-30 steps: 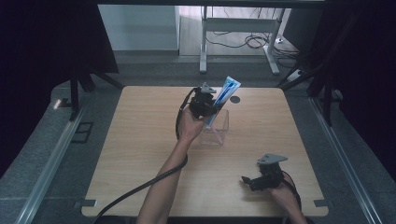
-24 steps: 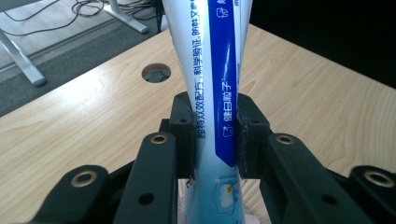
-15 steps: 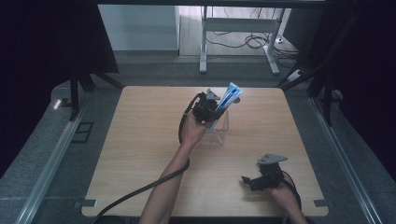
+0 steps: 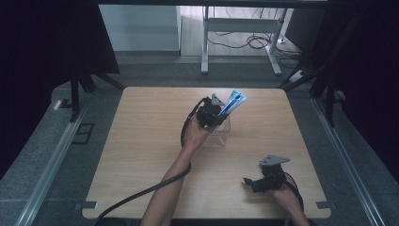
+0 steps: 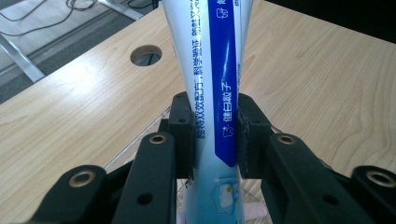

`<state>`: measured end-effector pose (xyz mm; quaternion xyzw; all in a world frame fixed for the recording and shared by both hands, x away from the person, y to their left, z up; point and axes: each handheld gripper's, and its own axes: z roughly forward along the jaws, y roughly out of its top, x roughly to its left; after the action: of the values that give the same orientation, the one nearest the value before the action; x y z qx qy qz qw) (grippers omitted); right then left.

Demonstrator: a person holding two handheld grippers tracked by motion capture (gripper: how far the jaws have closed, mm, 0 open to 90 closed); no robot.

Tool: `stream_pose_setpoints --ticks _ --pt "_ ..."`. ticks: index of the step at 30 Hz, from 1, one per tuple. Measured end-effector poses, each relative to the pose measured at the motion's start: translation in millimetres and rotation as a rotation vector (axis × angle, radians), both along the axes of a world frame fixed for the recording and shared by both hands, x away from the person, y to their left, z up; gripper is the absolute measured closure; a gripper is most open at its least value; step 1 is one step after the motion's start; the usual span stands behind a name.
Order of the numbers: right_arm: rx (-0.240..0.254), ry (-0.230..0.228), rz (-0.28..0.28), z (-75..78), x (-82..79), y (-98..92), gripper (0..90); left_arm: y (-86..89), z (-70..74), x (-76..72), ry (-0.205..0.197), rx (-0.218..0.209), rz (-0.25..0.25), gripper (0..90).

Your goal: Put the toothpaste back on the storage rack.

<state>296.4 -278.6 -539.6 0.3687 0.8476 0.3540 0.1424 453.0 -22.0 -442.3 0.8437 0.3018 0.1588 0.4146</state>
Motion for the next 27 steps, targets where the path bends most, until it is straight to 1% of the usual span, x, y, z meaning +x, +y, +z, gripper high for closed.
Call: stream_pose_setpoints --ticks 4,8,11,16,21,24,26,27 --pt "0.009 -0.004 -0.003 1.0 -0.3 -0.4 0.0 0.9 -0.5 -0.6 0.001 0.008 0.0 71.4" --pt "0.005 -0.004 -0.001 0.7 -0.2 -0.3 0.0 2.8 -0.8 -1.2 0.015 0.004 0.0 71.1" --pt "0.006 -0.004 -0.003 0.9 -0.3 -0.1 0.0 3.0 -0.7 -2.5 0.012 0.016 -0.002 70.8" --pt "0.004 -0.004 -0.002 0.8 -0.4 0.0 0.0 4.5 -1.1 -3.7 0.02 0.039 -0.005 70.4" --pt "0.002 -0.002 0.001 0.7 -0.3 0.2 0.0 6.1 -2.5 -5.5 0.029 0.043 -0.008 69.9" --pt "0.002 -0.003 0.0 0.8 -0.5 0.3 0.0 6.7 -4.2 -6.3 0.037 0.053 -0.01 69.5" --pt "0.002 -0.002 0.001 0.7 -0.5 0.4 0.0 8.1 -4.9 -7.2 0.039 0.048 -0.015 69.4" --pt "0.001 -0.001 0.001 0.6 -0.4 0.5 0.0 8.1 -5.0 -7.8 0.037 0.052 -0.017 69.4"
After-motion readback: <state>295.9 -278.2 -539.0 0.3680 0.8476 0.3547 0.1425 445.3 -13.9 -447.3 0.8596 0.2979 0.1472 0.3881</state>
